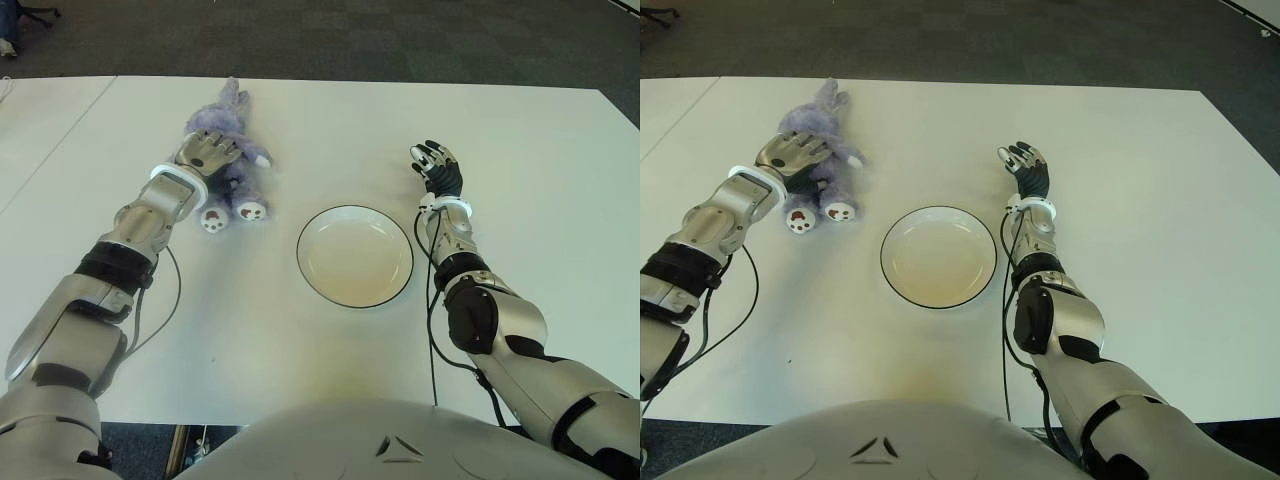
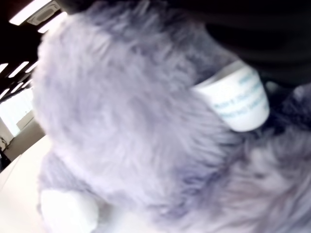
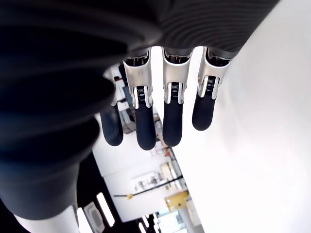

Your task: Put the doll into the plate.

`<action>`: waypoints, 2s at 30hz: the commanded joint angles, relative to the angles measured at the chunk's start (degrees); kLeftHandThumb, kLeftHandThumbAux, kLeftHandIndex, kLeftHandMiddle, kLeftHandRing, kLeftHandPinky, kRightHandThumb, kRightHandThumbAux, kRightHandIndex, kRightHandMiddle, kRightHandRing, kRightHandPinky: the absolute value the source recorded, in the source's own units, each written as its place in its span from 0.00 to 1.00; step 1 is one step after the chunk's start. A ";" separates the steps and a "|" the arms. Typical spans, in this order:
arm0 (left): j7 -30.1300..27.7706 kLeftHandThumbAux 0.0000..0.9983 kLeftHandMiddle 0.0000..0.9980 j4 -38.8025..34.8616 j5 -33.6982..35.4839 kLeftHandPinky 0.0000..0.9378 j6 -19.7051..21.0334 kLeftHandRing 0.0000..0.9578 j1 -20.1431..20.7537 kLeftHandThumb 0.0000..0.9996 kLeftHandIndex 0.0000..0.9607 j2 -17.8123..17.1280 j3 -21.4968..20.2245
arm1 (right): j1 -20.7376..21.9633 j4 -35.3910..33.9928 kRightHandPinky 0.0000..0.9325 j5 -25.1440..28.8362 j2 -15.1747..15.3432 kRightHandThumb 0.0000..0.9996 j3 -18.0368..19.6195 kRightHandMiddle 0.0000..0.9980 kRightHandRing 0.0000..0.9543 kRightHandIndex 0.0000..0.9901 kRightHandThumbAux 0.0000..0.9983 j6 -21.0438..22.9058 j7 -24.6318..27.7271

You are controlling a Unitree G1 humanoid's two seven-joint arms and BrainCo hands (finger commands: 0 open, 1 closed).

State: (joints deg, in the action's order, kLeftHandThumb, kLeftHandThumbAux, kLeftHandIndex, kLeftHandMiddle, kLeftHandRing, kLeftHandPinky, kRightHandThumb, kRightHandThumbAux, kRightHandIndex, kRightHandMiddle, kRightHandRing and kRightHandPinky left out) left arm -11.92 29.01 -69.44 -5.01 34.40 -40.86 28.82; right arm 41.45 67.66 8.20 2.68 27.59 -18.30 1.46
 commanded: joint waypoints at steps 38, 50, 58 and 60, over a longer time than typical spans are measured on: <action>10.30 0.65 0.46 14.49 6.49 0.51 -10.26 0.45 6.27 0.91 0.46 5.05 7.44 | -10.81 8.38 0.19 0.31 -1.52 0.03 -0.55 0.31 0.27 0.30 0.82 -4.60 -4.31; 12.57 0.64 0.62 -16.30 6.42 0.65 -11.29 0.60 0.50 0.96 0.44 -1.39 2.67 | -10.88 8.55 0.20 0.60 -1.28 0.04 -0.67 0.29 0.26 0.29 0.81 -4.80 -3.79; 15.94 0.65 0.45 -29.65 4.32 0.72 -9.35 0.52 -1.99 0.95 0.47 -0.59 -1.70 | -10.84 8.72 0.20 0.16 -1.04 0.01 -1.21 0.31 0.28 0.30 0.81 -5.04 -4.32; 14.56 0.65 0.45 -32.05 4.26 0.72 -8.84 0.52 -2.04 0.95 0.47 -0.51 -2.81 | -10.74 8.76 0.20 0.38 -1.10 0.02 -1.09 0.32 0.28 0.30 0.82 -5.08 -4.26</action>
State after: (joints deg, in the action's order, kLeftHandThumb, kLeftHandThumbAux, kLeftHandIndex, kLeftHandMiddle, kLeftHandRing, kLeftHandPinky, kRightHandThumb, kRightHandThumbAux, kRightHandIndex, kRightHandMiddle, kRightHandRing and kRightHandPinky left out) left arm 2.78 3.01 -64.19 -15.35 33.88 -41.41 28.66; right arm 39.35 69.97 7.96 3.00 25.68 -28.15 0.39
